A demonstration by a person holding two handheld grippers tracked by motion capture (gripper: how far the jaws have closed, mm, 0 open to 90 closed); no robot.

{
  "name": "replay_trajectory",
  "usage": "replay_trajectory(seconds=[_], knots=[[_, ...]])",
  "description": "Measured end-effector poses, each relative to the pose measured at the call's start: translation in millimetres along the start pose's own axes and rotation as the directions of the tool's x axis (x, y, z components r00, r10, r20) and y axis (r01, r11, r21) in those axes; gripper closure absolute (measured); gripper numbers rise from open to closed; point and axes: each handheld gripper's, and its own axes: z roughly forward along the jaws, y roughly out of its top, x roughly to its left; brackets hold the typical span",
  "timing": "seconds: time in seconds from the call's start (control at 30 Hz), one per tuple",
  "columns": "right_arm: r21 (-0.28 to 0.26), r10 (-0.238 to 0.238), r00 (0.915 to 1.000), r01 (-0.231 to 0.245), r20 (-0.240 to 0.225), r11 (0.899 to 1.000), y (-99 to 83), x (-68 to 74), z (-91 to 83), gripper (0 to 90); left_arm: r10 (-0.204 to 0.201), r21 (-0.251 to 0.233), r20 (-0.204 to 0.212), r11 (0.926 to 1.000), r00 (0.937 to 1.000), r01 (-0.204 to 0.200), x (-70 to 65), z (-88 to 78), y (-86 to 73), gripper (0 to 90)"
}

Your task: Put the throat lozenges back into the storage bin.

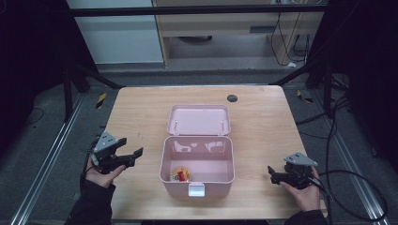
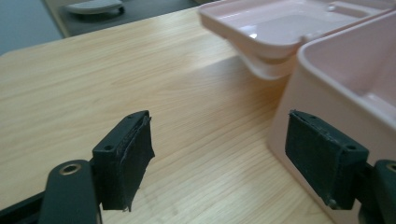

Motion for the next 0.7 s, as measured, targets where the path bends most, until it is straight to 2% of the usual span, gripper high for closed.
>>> replay_trajectory(seconds=[0.13, 0.23, 0.37, 0.5, 0.57, 0.7], knots=[[0.004, 0.001, 1.0000, -0.001, -0.002, 1.000, 0.0, 0.0, 0.1, 3.4, -0.037, 0.007, -0.044, 0.9993, 0.9984, 0.037, 7.6, 1.5, -18.4, 19.7], [0.006, 0.000, 1.0000, 0.000, 0.000, 1.000, -0.1, 0.0, 0.1, 3.4, -0.052, 0.030, -0.090, 0.9980, 0.9946, 0.055, 12.7, 4.1, -29.5, 19.1], [0.011, -0.002, 1.0000, 0.002, -0.001, 1.000, -0.2, -0.1, -0.2, 3.3, -0.071, 0.047, -0.140, 0.9958, 0.9877, 0.078, 19.4, 6.9, -41.2, 17.9], [0.017, -0.009, 1.0000, 0.009, -0.005, 1.000, -1.1, 0.7, 0.0, 3.0, -0.076, 0.065, -0.194, 0.9939, 0.9782, 0.090, 24.8, 7.1, -51.9, 16.9], [0.020, -0.013, 0.9999, 0.013, -0.007, 1.000, -1.6, 1.3, 0.0, 3.1, -0.085, 0.077, -0.206, 0.9917, 0.9749, 0.103, 28.1, 7.5, -56.7, 16.6], [0.023, 0.016, 0.9998, -0.015, -0.014, 1.000, -6.7, -2.1, 0.3, 3.3, -0.093, 0.095, -0.225, 0.9886, 0.9700, 0.117, 31.9, 9.5, -62.9, 16.3]])
